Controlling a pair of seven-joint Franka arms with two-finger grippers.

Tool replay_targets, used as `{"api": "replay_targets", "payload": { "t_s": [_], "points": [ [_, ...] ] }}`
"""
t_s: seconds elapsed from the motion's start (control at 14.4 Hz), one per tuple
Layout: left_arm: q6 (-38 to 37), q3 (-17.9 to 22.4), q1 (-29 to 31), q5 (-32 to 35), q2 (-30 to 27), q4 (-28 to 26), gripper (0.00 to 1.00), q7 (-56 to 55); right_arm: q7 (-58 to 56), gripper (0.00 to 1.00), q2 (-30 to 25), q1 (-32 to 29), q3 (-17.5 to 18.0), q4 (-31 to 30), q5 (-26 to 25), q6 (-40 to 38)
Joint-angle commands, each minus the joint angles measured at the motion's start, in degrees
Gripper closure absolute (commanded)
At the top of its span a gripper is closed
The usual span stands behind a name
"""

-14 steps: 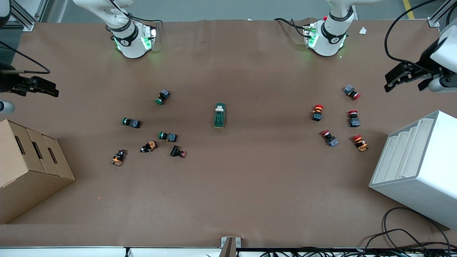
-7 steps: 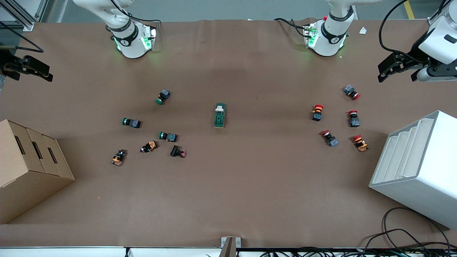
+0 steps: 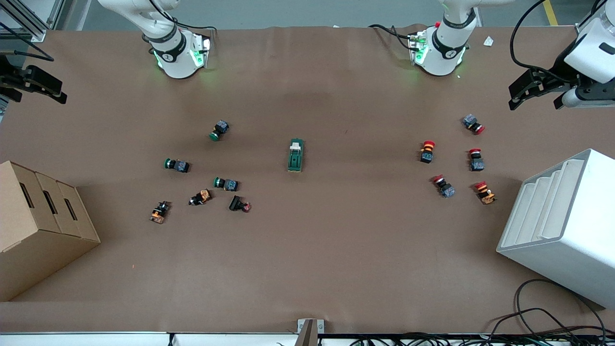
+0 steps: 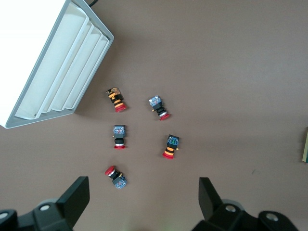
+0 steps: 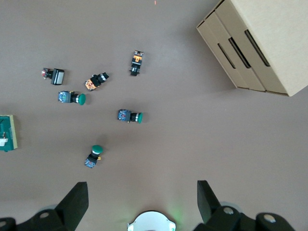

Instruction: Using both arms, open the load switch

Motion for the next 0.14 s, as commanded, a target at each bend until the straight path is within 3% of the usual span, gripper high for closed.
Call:
{"api": "replay_targets", "payload": {
  "t_s": [0.0,0.07],
  "points": [
    [-0.7,0.0,0.0,-0.8,2.4,2.6,0.00,1.0,0.0,0.00,-1.8,-0.9,0.0,-2.3,2.6,1.1],
    [-0.7,0.0,-0.2,-0.8,2.4,2.8,0.00,0.9,0.0,0.00,-1.7,-0.9,0.0,-2.1,2.6,1.3]
  ]
}}
